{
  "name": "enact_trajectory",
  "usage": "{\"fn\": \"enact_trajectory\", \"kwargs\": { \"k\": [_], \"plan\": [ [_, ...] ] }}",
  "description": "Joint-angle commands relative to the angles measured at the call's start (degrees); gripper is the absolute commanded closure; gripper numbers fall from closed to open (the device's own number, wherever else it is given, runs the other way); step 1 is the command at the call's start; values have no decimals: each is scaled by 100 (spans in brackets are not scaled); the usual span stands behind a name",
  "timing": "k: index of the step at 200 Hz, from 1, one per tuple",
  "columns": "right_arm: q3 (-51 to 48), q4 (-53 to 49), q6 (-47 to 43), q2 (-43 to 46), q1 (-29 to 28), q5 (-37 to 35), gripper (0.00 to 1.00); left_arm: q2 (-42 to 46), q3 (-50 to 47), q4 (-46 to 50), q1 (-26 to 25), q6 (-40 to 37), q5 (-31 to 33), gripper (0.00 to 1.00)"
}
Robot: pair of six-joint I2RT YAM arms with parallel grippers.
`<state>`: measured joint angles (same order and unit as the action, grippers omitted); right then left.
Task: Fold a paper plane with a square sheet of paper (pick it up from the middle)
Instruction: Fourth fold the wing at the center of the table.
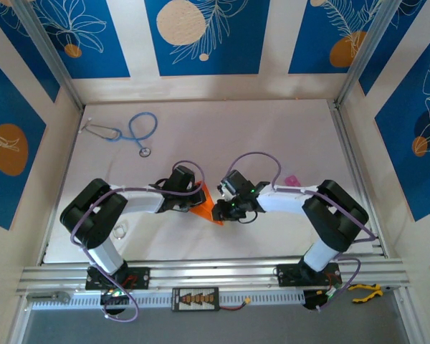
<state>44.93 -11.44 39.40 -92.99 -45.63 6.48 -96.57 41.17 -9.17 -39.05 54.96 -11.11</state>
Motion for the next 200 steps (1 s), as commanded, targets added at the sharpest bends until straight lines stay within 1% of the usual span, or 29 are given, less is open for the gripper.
{"fn": "enact_trajectory", "kwargs": {
  "k": [1, 37, 57, 83, 148, 200],
  "plan": [
    [148, -393, -229, 29, -86, -310, 71, 5, -39, 407, -30, -84, 65, 96],
    [130, -429, -337, 150, -130, -394, 71, -21, -30, 390, -31, -79, 39, 96],
    [204, -560, -430, -6, -148, -405, 71, -30, -30, 382, -33, -71, 39, 96],
    [236, -708, -532, -155, -264, -557, 75, -28, -30, 387, -33, -73, 33, 96],
    [110, -684, -522, -57, -314, -532, 86, -54, -52, 346, -33, -69, 23, 96],
    [-134, -307, -360, 69, -167, -164, 92, -43, -87, 326, -28, -57, 30, 96]
  ]
}}
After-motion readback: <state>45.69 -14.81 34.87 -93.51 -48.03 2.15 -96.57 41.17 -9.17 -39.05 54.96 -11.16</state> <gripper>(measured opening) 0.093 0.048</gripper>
